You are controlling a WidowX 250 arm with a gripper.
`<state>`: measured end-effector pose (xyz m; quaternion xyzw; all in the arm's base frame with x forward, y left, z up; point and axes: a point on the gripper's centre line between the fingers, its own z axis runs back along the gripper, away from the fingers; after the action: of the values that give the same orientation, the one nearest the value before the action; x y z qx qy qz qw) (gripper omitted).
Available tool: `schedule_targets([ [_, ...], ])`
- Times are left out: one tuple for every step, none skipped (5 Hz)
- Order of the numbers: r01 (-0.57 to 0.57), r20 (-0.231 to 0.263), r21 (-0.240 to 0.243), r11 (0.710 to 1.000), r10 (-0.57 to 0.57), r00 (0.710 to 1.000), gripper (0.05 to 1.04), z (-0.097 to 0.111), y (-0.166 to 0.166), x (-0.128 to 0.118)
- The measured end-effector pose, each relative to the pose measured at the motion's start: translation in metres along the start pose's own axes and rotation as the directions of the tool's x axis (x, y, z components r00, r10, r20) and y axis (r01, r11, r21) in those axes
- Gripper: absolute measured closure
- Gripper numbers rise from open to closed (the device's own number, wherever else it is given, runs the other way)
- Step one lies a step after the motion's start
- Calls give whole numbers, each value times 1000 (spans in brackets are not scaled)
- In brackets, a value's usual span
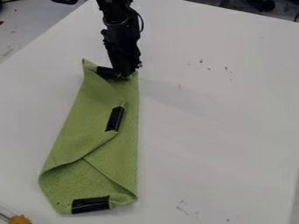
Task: Unfold the cloth from the bottom to the top
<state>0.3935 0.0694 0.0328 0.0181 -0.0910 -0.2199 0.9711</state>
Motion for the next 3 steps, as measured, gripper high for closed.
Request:
schedule_targets([
  [29, 2, 22, 999, -29, 1000, 261, 2, 3, 4],
  [76, 11, 38, 996, -77, 997, 75, 3, 3, 18],
  [121, 35, 28, 992, -122, 992, 77, -3, 10, 33],
])
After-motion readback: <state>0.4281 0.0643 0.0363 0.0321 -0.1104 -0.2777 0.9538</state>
